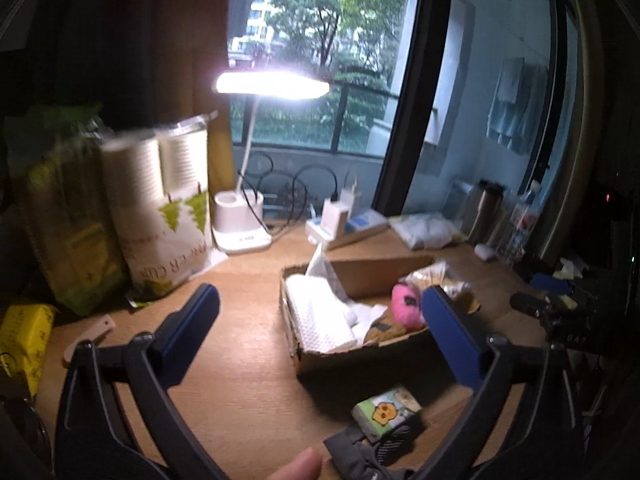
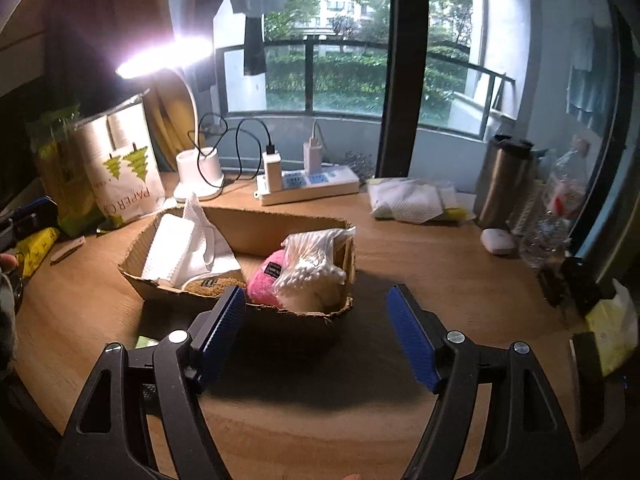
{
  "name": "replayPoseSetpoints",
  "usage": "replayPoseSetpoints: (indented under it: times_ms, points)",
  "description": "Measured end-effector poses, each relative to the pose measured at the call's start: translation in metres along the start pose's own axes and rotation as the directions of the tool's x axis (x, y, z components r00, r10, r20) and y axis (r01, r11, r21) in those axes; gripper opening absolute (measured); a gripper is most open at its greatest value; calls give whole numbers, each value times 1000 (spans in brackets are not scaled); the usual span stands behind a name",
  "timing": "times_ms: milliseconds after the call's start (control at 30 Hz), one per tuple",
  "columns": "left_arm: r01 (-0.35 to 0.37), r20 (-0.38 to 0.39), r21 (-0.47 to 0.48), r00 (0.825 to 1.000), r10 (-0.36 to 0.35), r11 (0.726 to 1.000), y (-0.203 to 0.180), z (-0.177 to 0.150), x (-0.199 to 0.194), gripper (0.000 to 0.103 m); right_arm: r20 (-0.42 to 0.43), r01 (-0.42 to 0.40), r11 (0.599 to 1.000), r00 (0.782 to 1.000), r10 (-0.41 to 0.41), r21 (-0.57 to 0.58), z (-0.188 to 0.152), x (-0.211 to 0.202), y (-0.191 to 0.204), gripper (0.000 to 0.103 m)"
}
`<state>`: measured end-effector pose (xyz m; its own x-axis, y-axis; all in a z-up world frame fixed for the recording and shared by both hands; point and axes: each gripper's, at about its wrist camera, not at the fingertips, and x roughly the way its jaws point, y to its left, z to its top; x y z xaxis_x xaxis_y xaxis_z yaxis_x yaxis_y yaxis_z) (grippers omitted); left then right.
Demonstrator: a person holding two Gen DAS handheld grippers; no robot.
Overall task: Organize soft objects
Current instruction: 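Move both tools back toward the grey sock and tissue pack on the desk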
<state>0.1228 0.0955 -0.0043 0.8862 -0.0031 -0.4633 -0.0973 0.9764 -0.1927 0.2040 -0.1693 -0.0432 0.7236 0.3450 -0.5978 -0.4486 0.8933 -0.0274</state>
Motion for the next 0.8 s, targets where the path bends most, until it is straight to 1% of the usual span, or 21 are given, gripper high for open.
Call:
replayPoseSetpoints:
  times_ms: [67,267,433,600,700,800]
  points:
    - [-3,20,5,1000,3,1000,-3,4,-11,102,25,9,1000,1000,-9,-2,1,-15,2,84]
    - [-5,87,29,996,2,1000,-21,17,-46,102,113,22,1000,993,-22,-1,7,-59,6,86]
    - [-14,132,71,991,4,997,-43,25,-69,102,201,41,999,979,-40,3,14,-99,7,87]
    - [-21,171,73,985,8,997,-58,31,-87,102,245,45,999,968,-46,10,18,-125,10,88]
    - [-42,215,86,976,23,995,-66,33,-101,102,266,45,999,962,-52,29,19,-139,8,88]
    - [-39,234,99,972,14,994,-72,35,-111,102,293,63,997,953,-72,39,19,-150,7,89]
